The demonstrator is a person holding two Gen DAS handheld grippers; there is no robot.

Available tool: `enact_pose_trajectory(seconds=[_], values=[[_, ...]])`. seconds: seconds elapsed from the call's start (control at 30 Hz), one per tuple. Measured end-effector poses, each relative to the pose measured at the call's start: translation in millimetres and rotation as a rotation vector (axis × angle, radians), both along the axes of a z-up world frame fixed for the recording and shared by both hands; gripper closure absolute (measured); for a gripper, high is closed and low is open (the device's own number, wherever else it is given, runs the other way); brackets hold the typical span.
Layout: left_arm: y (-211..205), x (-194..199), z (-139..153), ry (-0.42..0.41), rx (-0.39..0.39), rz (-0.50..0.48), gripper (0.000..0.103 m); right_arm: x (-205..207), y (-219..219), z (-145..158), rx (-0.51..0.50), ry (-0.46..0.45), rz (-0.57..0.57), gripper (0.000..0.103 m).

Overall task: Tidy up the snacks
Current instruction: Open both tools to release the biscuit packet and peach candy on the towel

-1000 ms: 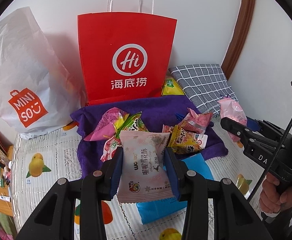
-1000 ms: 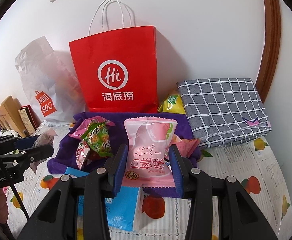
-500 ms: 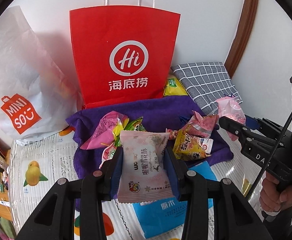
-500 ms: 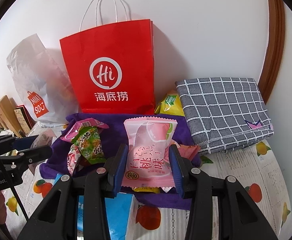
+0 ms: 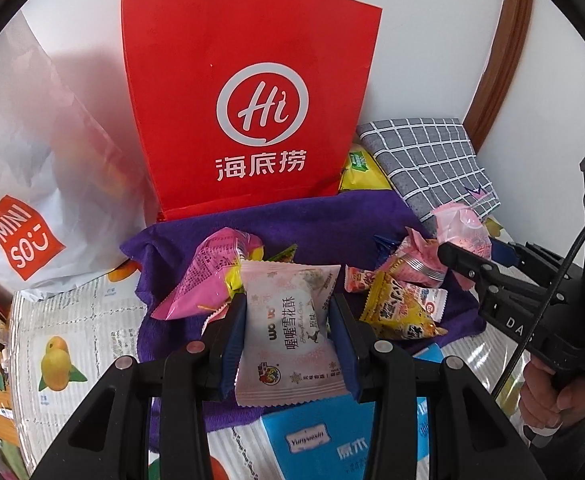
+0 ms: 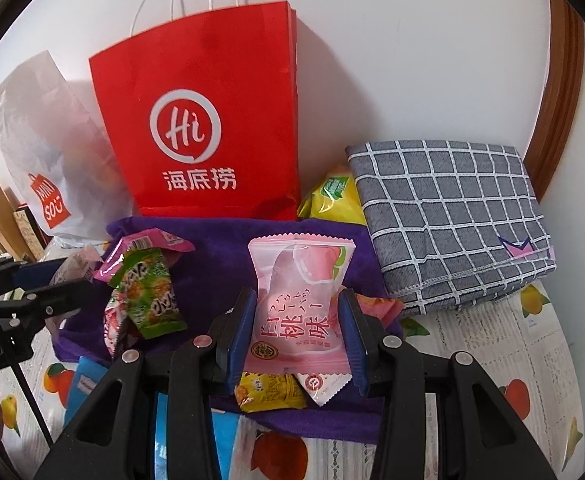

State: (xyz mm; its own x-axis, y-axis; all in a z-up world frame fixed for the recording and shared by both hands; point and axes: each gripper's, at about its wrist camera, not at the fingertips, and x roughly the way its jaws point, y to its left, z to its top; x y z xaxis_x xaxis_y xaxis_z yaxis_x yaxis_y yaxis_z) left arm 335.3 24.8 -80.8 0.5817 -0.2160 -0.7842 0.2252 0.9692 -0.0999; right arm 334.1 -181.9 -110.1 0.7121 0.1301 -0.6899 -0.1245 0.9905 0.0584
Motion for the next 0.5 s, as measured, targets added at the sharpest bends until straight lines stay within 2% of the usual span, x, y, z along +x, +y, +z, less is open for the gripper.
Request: enact_pose_trajectory(seconds=[0.5], values=[[-7.8,25.3,-24.4,0.051,0.028,-0.003,0.064,18.1,-2.1,-28.2,0.008,0.054,-0.001,0.061]])
